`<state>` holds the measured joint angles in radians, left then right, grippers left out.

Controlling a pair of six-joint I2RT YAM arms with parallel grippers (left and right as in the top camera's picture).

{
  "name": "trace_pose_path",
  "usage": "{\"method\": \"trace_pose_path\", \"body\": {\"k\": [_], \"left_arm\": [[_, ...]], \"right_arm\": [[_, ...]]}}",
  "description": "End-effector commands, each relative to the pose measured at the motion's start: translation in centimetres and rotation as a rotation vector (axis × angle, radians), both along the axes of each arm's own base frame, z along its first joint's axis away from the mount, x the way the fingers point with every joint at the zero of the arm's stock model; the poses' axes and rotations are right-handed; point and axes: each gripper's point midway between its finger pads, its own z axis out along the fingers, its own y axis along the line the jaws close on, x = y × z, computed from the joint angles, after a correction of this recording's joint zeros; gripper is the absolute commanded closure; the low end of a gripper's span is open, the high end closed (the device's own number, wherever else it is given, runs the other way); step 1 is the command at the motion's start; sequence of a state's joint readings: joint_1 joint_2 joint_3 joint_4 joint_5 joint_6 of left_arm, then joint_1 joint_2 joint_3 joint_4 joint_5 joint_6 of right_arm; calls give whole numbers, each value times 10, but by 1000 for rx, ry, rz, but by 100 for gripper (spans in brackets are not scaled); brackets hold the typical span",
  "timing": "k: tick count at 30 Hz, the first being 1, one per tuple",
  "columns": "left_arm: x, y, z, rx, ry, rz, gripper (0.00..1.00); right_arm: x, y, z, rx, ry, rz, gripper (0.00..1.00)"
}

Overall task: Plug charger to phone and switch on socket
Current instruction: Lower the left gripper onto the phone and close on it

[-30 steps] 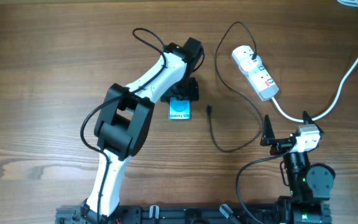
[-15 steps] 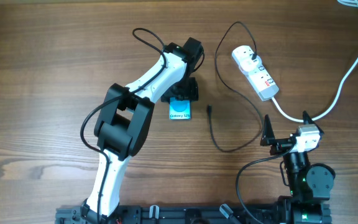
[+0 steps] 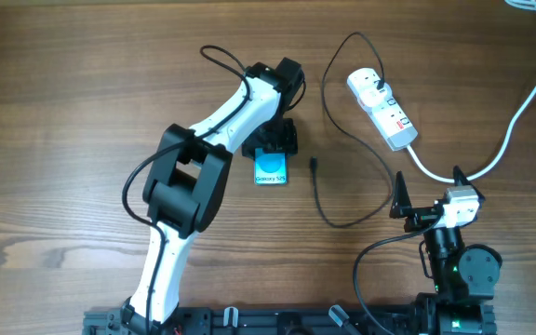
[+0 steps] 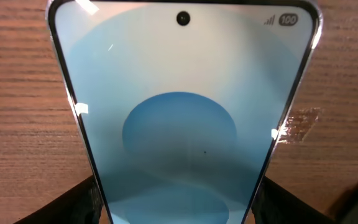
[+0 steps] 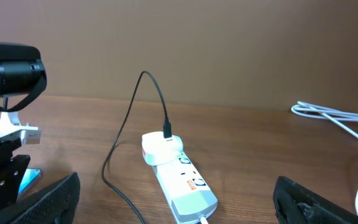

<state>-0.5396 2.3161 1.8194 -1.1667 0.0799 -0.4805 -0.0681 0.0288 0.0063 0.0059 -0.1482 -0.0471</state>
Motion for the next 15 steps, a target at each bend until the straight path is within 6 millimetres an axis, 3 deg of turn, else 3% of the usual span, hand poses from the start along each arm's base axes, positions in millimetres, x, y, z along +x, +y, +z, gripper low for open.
{"method": "trace_pose_path", "body": {"k": [1,11,15], "left_arm": [[-1,-7,-4,-22,31,9,28],[3,-3,-1,-8,11,11,29],[7,3,10,-14,0,27,29]], "right_arm": [[0,-1,1,-6,-7,-10,1],[0,-1,1,-6,-7,-10,1],[0,-1,1,-6,-7,-10,0]]}}
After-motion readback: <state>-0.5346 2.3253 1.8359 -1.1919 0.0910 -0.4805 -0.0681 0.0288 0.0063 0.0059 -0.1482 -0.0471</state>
